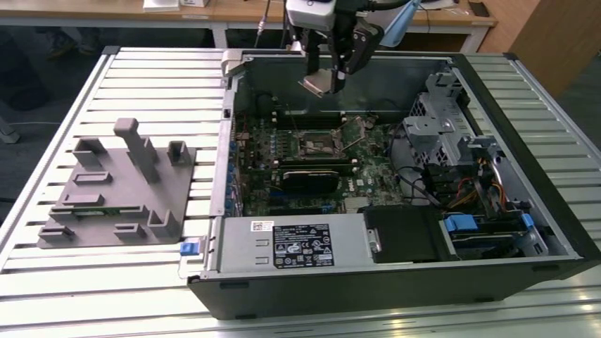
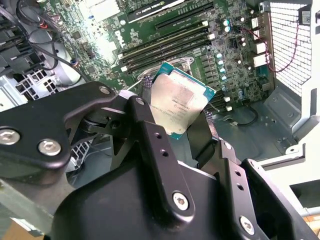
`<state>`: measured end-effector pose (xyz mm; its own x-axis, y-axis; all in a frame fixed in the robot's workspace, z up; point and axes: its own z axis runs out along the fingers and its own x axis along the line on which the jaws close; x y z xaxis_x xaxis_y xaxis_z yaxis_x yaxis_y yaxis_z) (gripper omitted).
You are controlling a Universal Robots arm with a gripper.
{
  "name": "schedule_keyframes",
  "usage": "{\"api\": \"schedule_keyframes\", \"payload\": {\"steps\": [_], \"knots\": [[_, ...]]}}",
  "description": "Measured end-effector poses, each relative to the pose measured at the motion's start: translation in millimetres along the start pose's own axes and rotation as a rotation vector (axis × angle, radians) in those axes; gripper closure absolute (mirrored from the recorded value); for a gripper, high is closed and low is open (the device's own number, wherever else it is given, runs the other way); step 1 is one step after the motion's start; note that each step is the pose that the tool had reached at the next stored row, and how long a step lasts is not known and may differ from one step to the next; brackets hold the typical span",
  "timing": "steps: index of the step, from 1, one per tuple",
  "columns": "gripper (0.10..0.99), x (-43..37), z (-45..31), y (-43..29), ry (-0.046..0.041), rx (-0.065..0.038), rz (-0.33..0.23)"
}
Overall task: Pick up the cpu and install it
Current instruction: 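Place the cpu into insertion slot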
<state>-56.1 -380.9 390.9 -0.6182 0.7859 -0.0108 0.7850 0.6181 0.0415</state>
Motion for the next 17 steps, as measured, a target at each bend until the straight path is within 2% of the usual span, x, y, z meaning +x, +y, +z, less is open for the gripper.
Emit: {"api": "schedule_keyframes", "payload": {"steps": [10,15,17], "knots": [[0.553,0.0,0.8,0.0,-0.0014,0.0,0.033],[0.553,0.0,1.6,-0.1,-0.0033,0.001,0.081],[0.553,0.1,2.3,0.0,-0.0052,0.001,0.124]]}}
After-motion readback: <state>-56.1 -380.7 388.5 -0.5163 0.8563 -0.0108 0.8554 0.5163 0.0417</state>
